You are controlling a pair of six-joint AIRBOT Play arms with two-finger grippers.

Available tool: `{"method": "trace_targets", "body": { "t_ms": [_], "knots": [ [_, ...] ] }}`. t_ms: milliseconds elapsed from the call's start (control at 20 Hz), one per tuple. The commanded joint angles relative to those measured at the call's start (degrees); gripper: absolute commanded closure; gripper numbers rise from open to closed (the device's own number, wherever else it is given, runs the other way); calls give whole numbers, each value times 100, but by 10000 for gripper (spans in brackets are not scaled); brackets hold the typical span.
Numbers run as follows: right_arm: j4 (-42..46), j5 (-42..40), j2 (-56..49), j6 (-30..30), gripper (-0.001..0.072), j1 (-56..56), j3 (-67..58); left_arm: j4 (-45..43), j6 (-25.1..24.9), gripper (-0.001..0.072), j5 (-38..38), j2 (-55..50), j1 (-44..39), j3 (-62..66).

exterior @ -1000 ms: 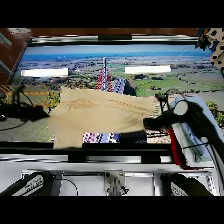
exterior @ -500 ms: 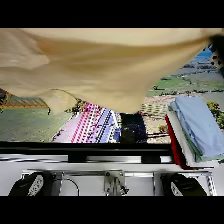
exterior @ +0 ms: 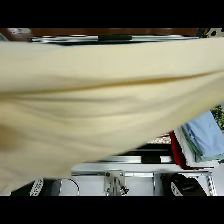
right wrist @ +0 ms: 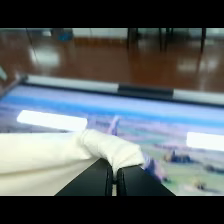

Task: Fold the shirts.

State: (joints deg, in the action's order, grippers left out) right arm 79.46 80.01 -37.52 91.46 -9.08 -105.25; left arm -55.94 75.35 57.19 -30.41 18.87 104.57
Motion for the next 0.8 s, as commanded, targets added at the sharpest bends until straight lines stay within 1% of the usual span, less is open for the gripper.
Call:
{"method": "trace_targets", "body": {
  "t_ms": [0,100,150,250,350,450,500,600,650,750],
  "knots": [
    [516,1298,-153,573,649,-2,-68,-365,55,670,1095,-92,2,-225],
    [846,2258,-525,802,649,-2,0,-363,57,670,1373,-236,2,-702],
    [894,2664,-752,796,649,-2,166,-363,59,670,1486,-330,2,-1021],
    [894,2439,-1093,756,649,-2,817,-337,61,670,1606,-538,2,-1773],
    [1060,1797,-1480,678,649,-2,1670,-306,59,670,1589,-859,2,-2610],
    [1209,737,-2022,658,649,-2,2463,-271,59,670,1482,-1401,2,-3344],
    [1259,205,-2374,658,649,-2,2699,-186,20,670,1327,-1757,2,-3606],
    [1255,-682,-3248,660,649,-2,2804,103,-39,670,911,-2566,-11,-3738],
    [1237,-1132,-3665,691,649,-2,2804,374,-245,671,684,-2940,-39,-3705],
    [1235,-1945,-4317,975,649,-2,2806,765,-708,671,179,-3626,-260,-3628]
  ]
}}
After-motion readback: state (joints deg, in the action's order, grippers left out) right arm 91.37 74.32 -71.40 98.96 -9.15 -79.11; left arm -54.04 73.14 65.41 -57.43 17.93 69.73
